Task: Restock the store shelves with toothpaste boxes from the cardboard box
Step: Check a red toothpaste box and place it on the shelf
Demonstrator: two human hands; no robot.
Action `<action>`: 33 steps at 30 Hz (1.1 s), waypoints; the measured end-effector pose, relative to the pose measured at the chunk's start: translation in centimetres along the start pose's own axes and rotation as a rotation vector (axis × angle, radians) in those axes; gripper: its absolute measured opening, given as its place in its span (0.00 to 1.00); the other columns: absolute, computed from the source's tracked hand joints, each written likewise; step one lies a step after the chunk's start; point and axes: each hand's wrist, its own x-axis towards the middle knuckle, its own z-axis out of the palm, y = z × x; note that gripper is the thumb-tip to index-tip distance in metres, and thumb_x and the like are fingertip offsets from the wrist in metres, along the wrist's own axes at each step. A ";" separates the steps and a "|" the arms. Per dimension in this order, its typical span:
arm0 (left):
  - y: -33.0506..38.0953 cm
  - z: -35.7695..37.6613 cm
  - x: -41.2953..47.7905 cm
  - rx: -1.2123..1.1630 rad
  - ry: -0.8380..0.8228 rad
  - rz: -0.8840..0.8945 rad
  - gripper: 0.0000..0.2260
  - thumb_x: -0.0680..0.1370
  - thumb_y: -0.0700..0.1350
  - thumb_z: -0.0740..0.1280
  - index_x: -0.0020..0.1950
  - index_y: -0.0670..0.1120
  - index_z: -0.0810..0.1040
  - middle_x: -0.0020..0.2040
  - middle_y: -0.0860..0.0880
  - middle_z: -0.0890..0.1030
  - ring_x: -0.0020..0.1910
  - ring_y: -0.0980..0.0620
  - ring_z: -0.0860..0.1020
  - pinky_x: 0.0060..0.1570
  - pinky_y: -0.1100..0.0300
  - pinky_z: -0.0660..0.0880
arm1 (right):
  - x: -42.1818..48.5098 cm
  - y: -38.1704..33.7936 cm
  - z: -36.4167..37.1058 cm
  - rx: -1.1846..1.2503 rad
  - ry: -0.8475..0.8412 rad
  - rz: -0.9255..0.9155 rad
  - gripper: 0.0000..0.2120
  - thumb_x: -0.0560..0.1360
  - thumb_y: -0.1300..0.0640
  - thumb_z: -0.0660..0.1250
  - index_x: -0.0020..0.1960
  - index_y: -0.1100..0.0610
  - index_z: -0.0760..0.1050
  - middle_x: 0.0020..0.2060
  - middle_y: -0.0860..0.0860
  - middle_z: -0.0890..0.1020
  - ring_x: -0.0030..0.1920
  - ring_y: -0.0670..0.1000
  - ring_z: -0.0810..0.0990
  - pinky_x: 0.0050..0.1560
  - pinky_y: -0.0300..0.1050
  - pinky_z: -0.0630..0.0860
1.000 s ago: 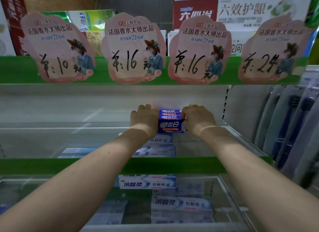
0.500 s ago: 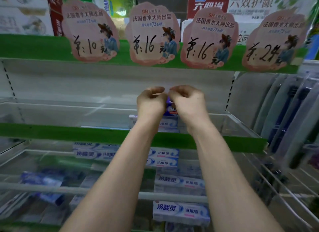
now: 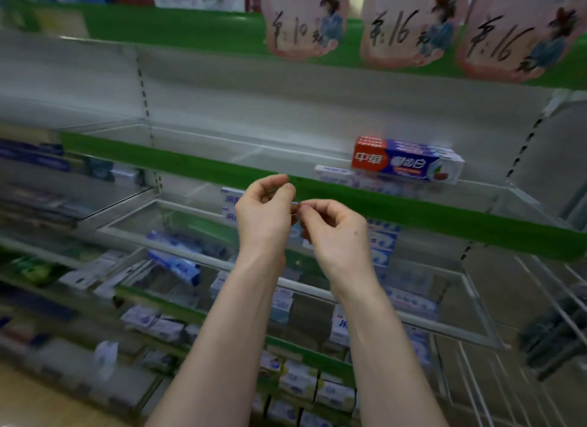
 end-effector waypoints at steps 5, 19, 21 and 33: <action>1.7 -5.6 0.6 0.001 0.088 0.017 0.08 0.77 0.35 0.65 0.43 0.47 0.77 0.34 0.49 0.76 0.28 0.58 0.75 0.30 0.65 0.75 | -1.4 -0.4 5.6 0.042 -0.086 0.000 0.11 0.76 0.62 0.67 0.37 0.50 0.78 0.36 0.47 0.83 0.38 0.41 0.80 0.42 0.36 0.78; 11.7 -32.2 0.2 0.066 0.411 0.097 0.06 0.77 0.35 0.65 0.44 0.45 0.77 0.38 0.44 0.78 0.35 0.50 0.77 0.41 0.54 0.78 | -12.2 -4.9 30.1 0.170 -0.431 0.020 0.10 0.76 0.64 0.66 0.38 0.54 0.78 0.31 0.45 0.82 0.32 0.38 0.78 0.35 0.32 0.73; 13.3 -36.4 -0.3 0.084 0.460 0.115 0.06 0.76 0.35 0.65 0.44 0.46 0.77 0.38 0.45 0.79 0.35 0.51 0.77 0.40 0.54 0.78 | -14.4 -5.7 33.6 0.185 -0.484 0.022 0.10 0.77 0.64 0.66 0.38 0.54 0.78 0.30 0.44 0.81 0.31 0.37 0.78 0.34 0.31 0.73; 20.5 -59.2 -6.1 0.098 0.925 0.164 0.05 0.77 0.35 0.65 0.47 0.44 0.77 0.32 0.49 0.76 0.26 0.58 0.73 0.33 0.61 0.74 | -26.9 -8.7 53.8 0.211 -0.913 0.066 0.07 0.76 0.60 0.68 0.40 0.53 0.79 0.34 0.52 0.82 0.38 0.50 0.81 0.40 0.45 0.79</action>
